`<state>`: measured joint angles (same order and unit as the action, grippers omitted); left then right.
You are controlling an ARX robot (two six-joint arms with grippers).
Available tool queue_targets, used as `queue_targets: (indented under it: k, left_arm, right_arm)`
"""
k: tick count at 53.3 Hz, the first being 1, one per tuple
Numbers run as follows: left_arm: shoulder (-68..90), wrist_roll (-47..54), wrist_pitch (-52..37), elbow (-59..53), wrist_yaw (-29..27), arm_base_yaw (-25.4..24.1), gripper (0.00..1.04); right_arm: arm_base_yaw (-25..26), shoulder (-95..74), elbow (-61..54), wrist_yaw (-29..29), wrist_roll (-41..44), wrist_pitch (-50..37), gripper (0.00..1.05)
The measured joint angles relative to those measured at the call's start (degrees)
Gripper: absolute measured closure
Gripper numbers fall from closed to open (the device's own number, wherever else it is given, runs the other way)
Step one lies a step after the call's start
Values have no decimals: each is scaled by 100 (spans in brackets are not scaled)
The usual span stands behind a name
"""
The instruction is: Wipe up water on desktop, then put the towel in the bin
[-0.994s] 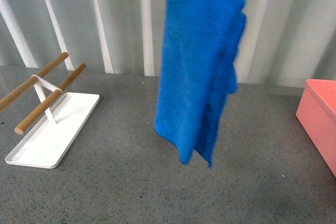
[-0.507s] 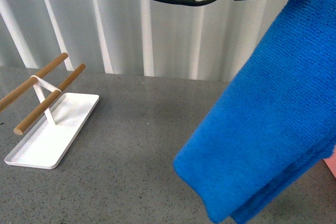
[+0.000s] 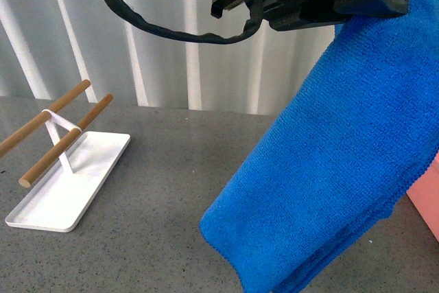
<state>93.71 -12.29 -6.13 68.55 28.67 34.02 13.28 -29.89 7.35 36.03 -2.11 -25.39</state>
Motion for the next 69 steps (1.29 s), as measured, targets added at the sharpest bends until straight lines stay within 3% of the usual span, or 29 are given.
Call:
queue_targets:
  k: [4,12,29,53,69]
  left_arm:
    - [-2,-9,4,13,-17,0,101]
    - [-2,-74,4,103,-44,2,101]
    - [0,-138,52,262,-66,2,101]
    - [13,-175,83,293,-70,103,101]
    - [13,-168,170,295,-149,90,101]
  right_arm:
    - [-31,-1591,601,240,-234,-916,7]
    - [-706,-3803,1152,487,-483,-820,7]
    - [-2181,-3823,737,350,-328,-1047,7]
    - [-2553,-4452,903,315,72,-1449,8]
    - [-2544,-4339,1014,179,304,-1386,56]
